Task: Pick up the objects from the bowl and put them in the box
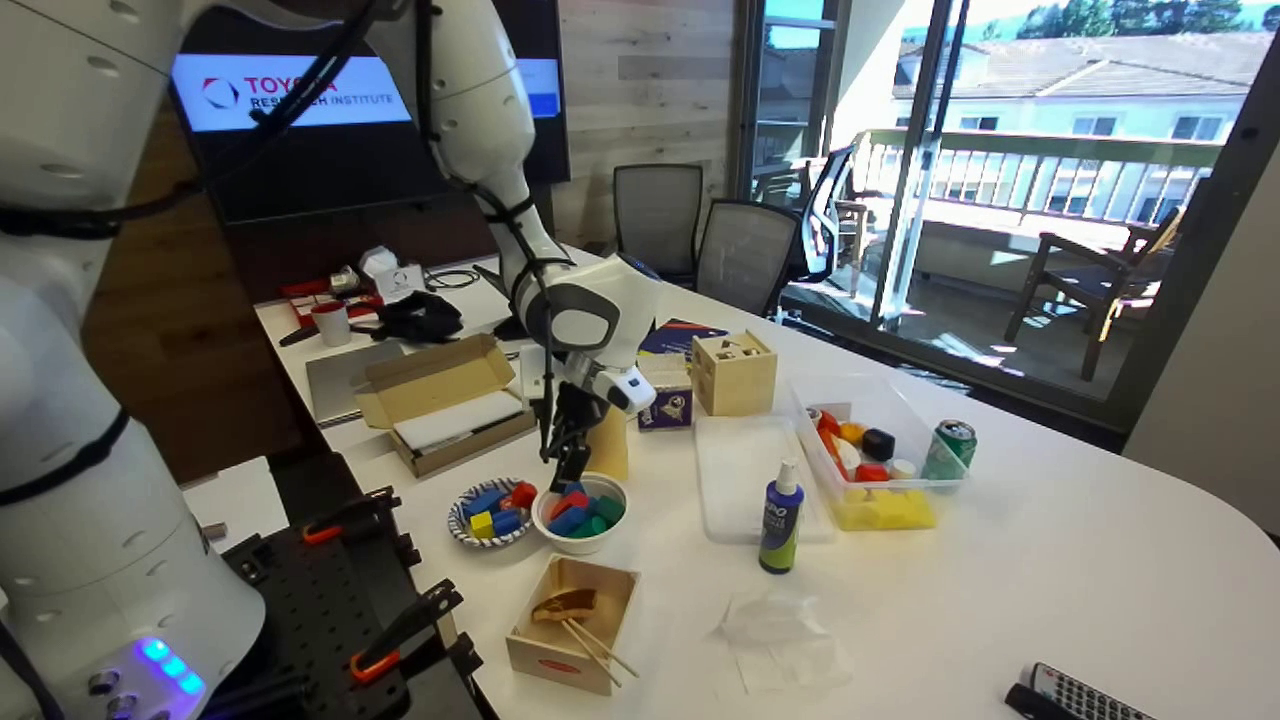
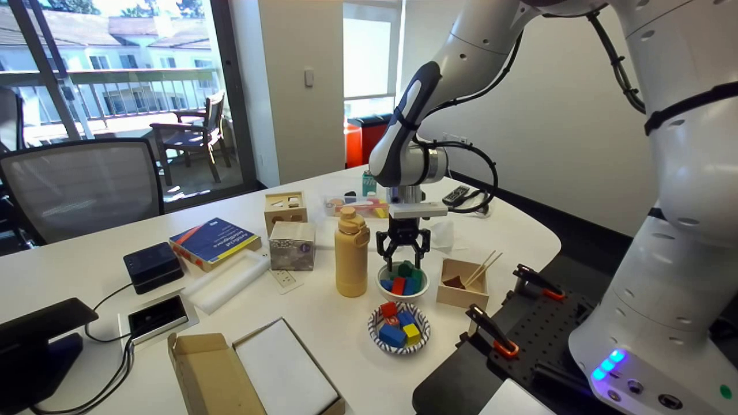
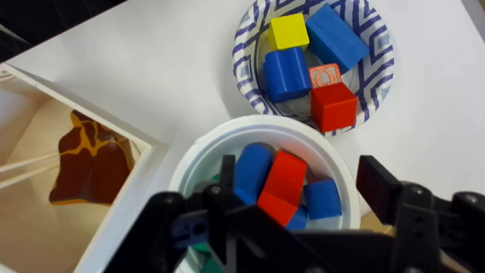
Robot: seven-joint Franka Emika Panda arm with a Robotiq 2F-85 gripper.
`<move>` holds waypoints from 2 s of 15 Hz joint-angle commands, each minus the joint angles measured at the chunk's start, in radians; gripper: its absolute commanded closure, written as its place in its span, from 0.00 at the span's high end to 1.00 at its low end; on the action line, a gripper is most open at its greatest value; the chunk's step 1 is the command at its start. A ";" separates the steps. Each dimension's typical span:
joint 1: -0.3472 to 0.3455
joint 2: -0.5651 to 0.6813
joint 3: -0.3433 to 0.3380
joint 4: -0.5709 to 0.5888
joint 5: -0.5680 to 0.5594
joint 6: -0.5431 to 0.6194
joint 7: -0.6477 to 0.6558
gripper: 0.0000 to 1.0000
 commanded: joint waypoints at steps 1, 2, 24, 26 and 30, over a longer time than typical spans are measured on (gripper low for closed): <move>-0.003 0.046 0.013 0.012 0.028 0.004 -0.017 1.00; -0.001 0.062 0.009 0.020 0.024 0.007 -0.012 1.00; 0.013 0.260 -0.033 0.167 0.000 0.011 0.029 0.42; 0.014 0.257 -0.034 0.164 -0.001 0.010 0.029 0.40; 0.008 0.227 -0.027 0.150 0.004 0.013 0.019 0.40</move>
